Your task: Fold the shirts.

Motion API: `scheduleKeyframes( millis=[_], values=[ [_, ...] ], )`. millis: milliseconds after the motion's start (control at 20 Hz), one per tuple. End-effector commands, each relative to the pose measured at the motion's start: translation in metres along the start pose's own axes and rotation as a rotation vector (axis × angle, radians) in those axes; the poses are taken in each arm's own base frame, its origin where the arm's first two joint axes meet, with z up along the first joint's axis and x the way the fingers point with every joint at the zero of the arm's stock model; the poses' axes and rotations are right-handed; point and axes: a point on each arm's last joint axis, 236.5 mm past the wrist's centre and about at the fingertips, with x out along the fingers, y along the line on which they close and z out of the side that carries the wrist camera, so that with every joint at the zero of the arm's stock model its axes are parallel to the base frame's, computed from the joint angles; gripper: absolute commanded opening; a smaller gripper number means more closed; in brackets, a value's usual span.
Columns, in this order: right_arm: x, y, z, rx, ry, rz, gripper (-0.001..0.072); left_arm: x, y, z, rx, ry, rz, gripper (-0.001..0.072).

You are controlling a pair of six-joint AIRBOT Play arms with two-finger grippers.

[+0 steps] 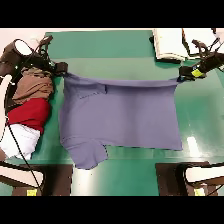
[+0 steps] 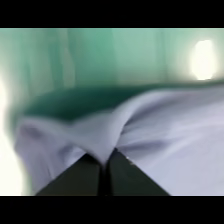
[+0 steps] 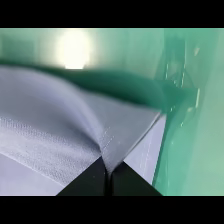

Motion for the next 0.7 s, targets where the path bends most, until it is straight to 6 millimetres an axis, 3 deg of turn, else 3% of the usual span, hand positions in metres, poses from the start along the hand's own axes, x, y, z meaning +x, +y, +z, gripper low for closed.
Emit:
scheduleKeyframes(
  millis=[0,200,250,300,400,500,550,650],
  values=[
    [0.016,-0.001,-0.033,0.015,0.042,0.002,0.0016,0.018,0.01,-0.05,-0.02,0.171,0.008,0.0025],
    [0.035,-0.003,-0.066,0.045,0.078,0.006,0.0028,0.046,0.02,-0.108,-0.088,0.318,0.006,0.0027],
    [0.037,-0.003,-0.066,0.051,0.068,0.003,0.0233,0.048,0.023,-0.116,-0.091,0.341,0.012,0.0195],
    [0.036,-0.003,-0.064,0.068,0.059,0.001,0.048,0.046,0.025,-0.119,-0.107,0.35,0.023,0.0494],
    [0.023,0.003,-0.064,0.066,0.056,0.011,0.0491,0.028,0.022,-0.116,-0.096,0.335,0.041,0.0477],
    [0.0,0.011,-0.067,0.044,0.026,0.011,0.0481,-0.003,0.027,-0.114,-0.063,0.297,0.11,0.0477],
    [-0.01,0.017,-0.071,0.032,0.006,0.01,0.0481,-0.019,0.031,-0.122,-0.059,0.282,0.15,0.0478],
    [-0.028,0.025,-0.084,0.015,-0.037,0.008,0.0481,-0.04,0.027,-0.159,-0.07,0.285,0.168,0.0478]
  ],
)
